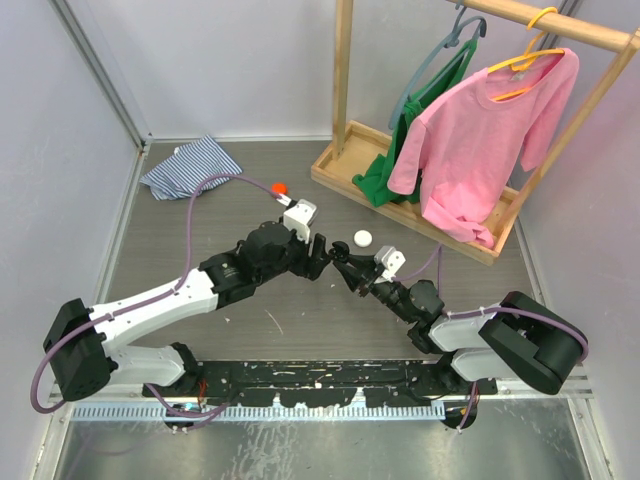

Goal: Insert the wireless bluetooth earbuds into the charging case
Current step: Close the charging case.

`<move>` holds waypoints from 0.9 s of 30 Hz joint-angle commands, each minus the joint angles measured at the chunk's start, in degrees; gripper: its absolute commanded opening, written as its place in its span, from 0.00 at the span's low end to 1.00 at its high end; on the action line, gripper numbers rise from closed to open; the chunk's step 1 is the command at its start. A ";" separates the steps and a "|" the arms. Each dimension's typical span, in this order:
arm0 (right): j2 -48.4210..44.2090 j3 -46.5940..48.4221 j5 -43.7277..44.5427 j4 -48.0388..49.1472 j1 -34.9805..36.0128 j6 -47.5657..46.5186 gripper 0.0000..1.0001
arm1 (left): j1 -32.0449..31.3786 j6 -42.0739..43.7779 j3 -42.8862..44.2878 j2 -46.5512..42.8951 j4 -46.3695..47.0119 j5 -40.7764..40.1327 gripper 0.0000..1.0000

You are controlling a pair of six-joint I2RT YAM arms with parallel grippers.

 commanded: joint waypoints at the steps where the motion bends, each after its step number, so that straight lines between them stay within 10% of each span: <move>1: -0.21 1.05 -0.32 5.03 -0.12 0.13 0.13 | 0.31 -0.12 2.66 -0.10 3.78 3.40 0.63; 27: -0.13 1.15 -0.84 5.12 -0.12 0.27 0.13 | 0.64 -1.57 5.46 0.94 1.42 6.35 0.66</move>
